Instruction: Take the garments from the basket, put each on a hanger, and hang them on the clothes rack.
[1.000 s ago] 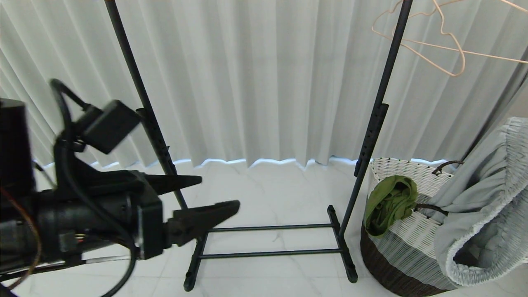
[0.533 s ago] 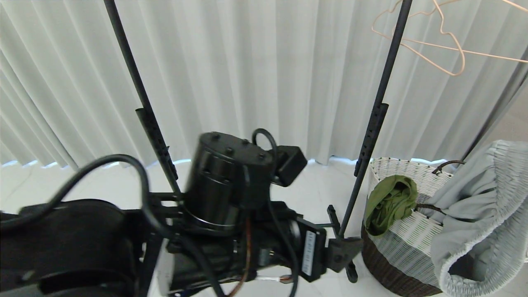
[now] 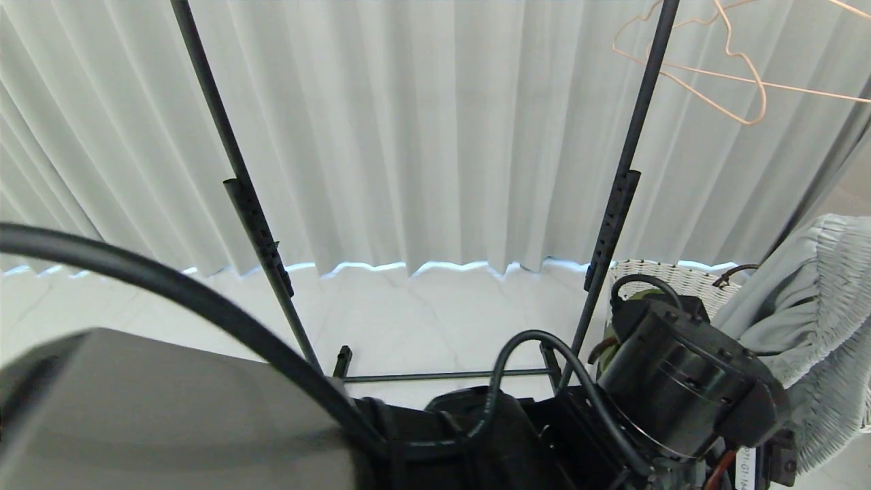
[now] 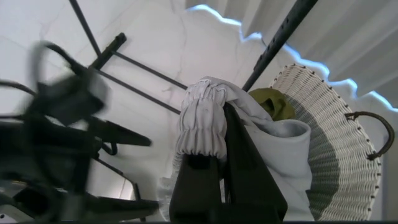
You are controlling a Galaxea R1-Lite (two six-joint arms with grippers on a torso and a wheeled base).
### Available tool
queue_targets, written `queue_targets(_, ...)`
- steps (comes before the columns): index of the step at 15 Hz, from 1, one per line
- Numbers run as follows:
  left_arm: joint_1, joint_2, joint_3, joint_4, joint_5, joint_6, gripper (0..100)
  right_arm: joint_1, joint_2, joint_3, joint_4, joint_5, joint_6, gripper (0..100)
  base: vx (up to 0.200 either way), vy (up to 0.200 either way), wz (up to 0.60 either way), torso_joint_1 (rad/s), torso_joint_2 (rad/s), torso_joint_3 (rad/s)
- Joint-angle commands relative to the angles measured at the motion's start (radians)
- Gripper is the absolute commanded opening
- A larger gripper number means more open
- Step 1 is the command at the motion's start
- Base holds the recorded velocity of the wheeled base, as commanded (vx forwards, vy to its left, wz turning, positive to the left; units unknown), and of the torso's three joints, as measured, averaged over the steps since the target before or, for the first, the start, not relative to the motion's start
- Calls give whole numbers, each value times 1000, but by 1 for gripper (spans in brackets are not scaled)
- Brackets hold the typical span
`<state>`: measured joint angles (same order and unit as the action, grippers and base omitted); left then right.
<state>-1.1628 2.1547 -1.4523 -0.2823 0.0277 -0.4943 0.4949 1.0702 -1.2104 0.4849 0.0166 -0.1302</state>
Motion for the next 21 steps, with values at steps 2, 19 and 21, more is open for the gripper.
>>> queue_targets(2, -5, 152, -88, 0, 41, -17, 100, 1, -15, 3, 0, 0, 7, 0, 0, 0, 0, 0, 0, 0)
queue_targets(19, 2, 68, -29, -43, 178, -90, 0, -84, -39, 25, -65, -6, 6, 0, 0, 0, 0, 0, 0, 0)
queue_targets(21, -8, -59, 138, -136, 173, -81, 0, -96, -38, 28, -120, 0, 4, 0, 0, 0, 0, 0, 0, 0)
